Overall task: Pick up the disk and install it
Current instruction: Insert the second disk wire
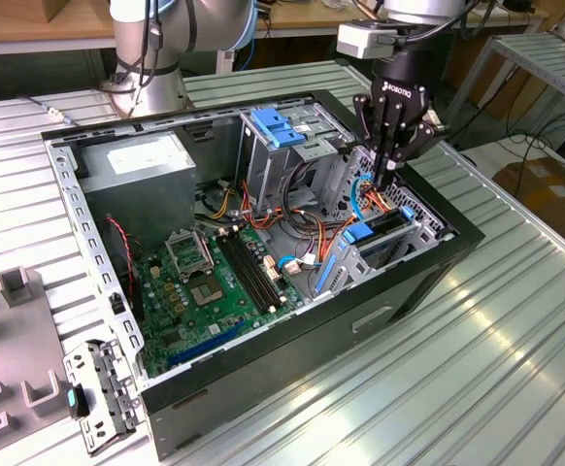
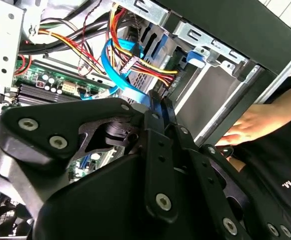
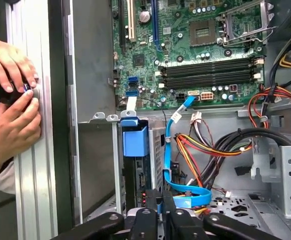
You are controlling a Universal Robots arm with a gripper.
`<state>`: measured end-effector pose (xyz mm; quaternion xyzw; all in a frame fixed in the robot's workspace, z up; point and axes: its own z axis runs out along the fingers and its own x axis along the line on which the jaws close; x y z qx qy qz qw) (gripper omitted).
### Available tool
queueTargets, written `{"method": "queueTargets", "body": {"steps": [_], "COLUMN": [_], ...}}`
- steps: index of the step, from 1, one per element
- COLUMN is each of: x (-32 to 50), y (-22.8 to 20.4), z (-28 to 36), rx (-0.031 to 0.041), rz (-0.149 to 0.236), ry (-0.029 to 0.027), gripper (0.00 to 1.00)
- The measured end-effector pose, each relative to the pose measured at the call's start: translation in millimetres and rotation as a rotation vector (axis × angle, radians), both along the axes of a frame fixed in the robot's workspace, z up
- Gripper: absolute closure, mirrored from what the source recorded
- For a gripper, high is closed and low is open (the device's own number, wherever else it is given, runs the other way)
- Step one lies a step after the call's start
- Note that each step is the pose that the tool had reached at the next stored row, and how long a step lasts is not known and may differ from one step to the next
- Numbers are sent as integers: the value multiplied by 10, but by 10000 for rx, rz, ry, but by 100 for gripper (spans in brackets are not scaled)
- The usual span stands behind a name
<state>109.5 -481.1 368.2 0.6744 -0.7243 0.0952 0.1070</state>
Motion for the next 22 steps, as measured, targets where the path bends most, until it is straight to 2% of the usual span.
{"method": "queueTargets", "body": {"steps": [2,3,5,6,7,9,12,13,16,19,20,22], "x": [-2,-5,-8,-13,-17,-31,-71,-87,-112,-127,-128,-128], "y": [-32,-62,-113,-155,-171,-190,-201,-206,-220,-226,-226,-227], "z": [-1,-4,-8,-16,-22,-33,-49,-55,-64,-65,-65,-65], "rx": [9,34,99,149,177,249,423,502,619,849,887,889], "rz": [0,2,14,35,54,88,128,142,167,166,167,167], "ry": [-2,-2,-7,-25,-44,-74,-97,-113,-187,-225,-228,-228], "gripper": [84,84,84,84,84,84,84,84,84,84,84,84]}}
